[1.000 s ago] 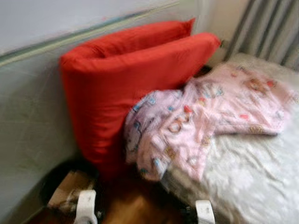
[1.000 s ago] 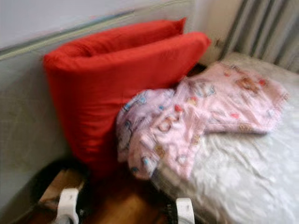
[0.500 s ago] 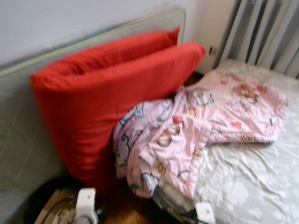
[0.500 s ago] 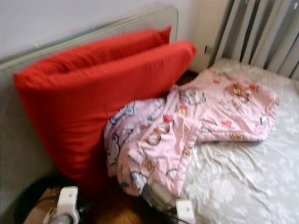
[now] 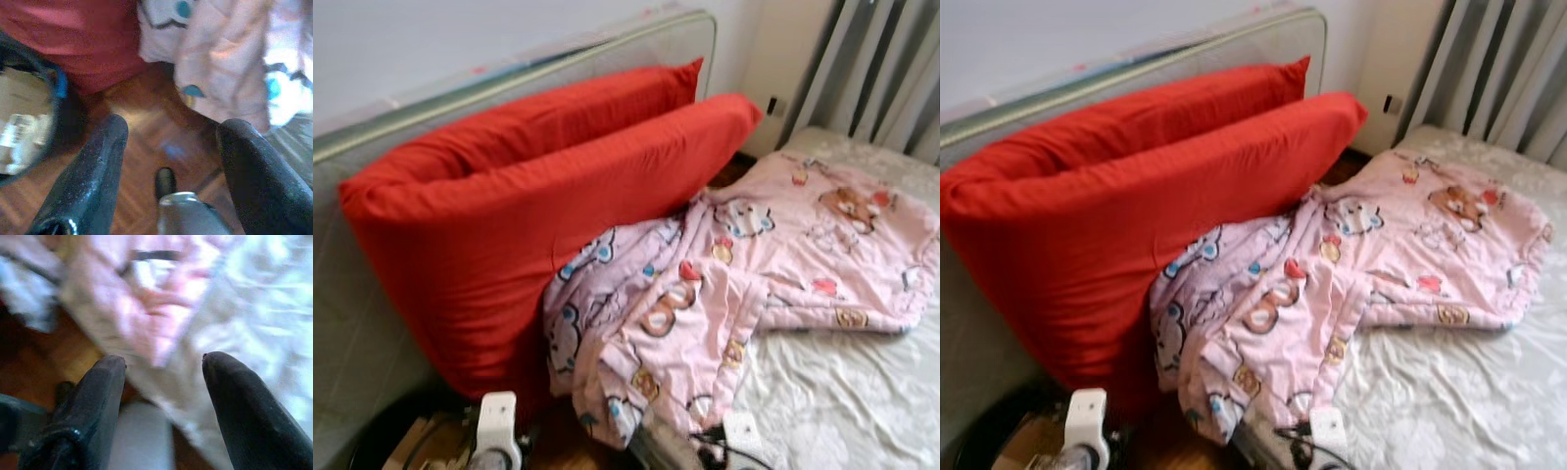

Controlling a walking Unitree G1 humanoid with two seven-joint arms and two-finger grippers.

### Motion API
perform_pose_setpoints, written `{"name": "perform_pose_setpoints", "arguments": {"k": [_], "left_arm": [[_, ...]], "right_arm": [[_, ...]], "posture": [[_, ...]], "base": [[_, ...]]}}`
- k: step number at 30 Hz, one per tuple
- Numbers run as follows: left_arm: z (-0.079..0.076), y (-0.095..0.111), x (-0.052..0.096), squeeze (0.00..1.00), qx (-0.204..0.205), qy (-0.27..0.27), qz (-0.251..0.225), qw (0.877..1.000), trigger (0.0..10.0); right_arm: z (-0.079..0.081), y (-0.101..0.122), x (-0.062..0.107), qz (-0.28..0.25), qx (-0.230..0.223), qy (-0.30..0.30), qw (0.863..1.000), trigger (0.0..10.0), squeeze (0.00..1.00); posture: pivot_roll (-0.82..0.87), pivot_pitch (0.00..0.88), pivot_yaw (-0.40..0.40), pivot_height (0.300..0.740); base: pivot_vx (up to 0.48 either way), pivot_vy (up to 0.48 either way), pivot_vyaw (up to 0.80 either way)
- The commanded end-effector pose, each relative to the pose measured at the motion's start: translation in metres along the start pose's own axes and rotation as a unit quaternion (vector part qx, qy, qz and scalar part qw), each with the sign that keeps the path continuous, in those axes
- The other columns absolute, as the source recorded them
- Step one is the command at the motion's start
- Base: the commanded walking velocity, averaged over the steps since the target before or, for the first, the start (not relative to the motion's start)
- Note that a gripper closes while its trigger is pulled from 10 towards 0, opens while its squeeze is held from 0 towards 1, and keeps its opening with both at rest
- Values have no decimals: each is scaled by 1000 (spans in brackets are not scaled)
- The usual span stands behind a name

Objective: Clean up the room

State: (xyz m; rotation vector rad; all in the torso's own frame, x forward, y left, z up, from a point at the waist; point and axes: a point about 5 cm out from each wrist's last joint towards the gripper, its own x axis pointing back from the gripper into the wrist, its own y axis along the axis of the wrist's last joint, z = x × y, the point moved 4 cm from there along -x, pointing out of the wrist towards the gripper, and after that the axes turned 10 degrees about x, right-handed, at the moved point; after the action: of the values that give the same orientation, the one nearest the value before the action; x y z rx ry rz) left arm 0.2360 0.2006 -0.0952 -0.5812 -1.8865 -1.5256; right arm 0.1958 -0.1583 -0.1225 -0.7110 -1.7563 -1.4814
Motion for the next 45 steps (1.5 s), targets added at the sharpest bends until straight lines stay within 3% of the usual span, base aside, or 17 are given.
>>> {"name": "perform_pose_setpoints", "arguments": {"k": [1,16,23,33,41,45], "left_arm": [[10,-7,3,0,0,13,12,1000,10000],[11,-8,3,0,-2,15,16,1000,10000],[11,-8,3,0,-4,17,17,1000,10000],[11,-8,3,0,-7,17,16,1000,10000],[11,-7,3,0,-12,16,11,1000,10000],[11,-6,3,0,-11,13,5,1000,10000]], "right_arm": [[10,-1,0,4,-11,8,1000,10000,0],[20,15,-4,-3,-11,4,1000,10000,0],[18,9,-3,3,-12,-1,1000,10000,0],[18,8,-3,6,-11,-1,1000,10000,0],[18,8,-3,3,-11,-2,1000,10000,0],[8,3,-2,4,-14,-8,1000,10000,0]], "posture": [[-53,39,-24,740],[-54,42,-25,740],[-52,40,-25,740],[-51,35,-25,740],[-49,29,-23,740],[-49,24,-22,740]], "base": [[0,0,0],[0,0,0],[0,79,0],[0,264,-742],[0,0,0],[0,0,0]]}}
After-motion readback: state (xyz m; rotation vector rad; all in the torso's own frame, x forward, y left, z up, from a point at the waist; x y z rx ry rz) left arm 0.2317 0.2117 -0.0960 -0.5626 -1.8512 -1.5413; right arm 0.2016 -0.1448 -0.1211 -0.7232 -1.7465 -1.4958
